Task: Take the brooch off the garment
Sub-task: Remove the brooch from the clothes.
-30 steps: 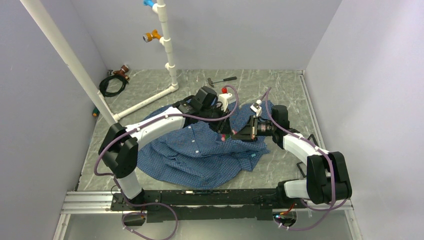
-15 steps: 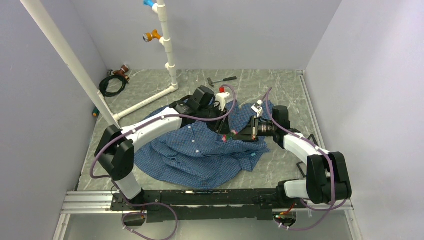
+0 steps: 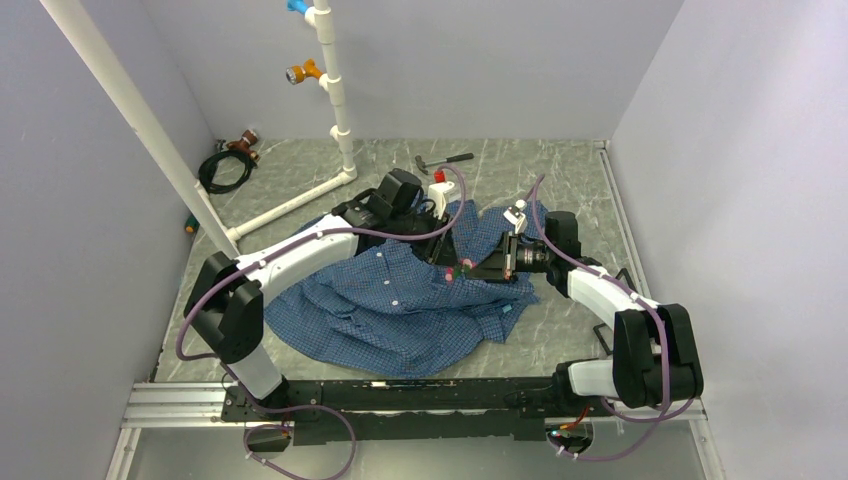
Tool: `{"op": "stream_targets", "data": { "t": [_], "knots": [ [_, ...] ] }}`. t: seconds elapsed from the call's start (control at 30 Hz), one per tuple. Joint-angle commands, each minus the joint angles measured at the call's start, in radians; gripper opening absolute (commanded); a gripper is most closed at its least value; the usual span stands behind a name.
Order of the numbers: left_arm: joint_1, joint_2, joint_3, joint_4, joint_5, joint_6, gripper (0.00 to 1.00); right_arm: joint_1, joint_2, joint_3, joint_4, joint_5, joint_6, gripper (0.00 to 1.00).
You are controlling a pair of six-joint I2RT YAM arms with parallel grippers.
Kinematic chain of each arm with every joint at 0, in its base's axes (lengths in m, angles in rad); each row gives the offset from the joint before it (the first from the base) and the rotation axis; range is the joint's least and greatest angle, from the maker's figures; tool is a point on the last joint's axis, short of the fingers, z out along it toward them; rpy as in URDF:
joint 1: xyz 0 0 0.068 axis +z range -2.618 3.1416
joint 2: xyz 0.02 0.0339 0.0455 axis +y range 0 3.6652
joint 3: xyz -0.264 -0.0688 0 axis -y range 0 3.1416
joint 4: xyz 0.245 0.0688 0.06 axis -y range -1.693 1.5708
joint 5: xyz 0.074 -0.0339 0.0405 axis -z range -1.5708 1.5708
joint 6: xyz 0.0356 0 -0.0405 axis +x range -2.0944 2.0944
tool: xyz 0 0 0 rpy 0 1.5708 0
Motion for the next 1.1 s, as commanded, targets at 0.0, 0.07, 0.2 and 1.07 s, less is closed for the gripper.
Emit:
{"op": "stream_targets", "data": {
  "t": [0.0,0.07,0.2,1.07],
  "knots": [
    [-0.001,-0.020,-0.007,0.050,0.038,-0.009,0.29,-0.004,-0.023,0.030,0.056,-0.034,0.003,0.00],
    [-0.001,-0.015,-0.012,0.061,0.046,-0.016,0.27,-0.004,-0.022,0.029,0.058,-0.041,0.000,0.00],
    [-0.004,0.002,-0.012,0.067,0.066,-0.022,0.22,-0.004,-0.027,0.029,0.068,-0.052,0.006,0.00],
    [0.013,-0.029,0.033,0.018,-0.016,0.032,0.28,-0.002,-0.019,0.020,0.112,-0.069,0.053,0.00]
  ]
}}
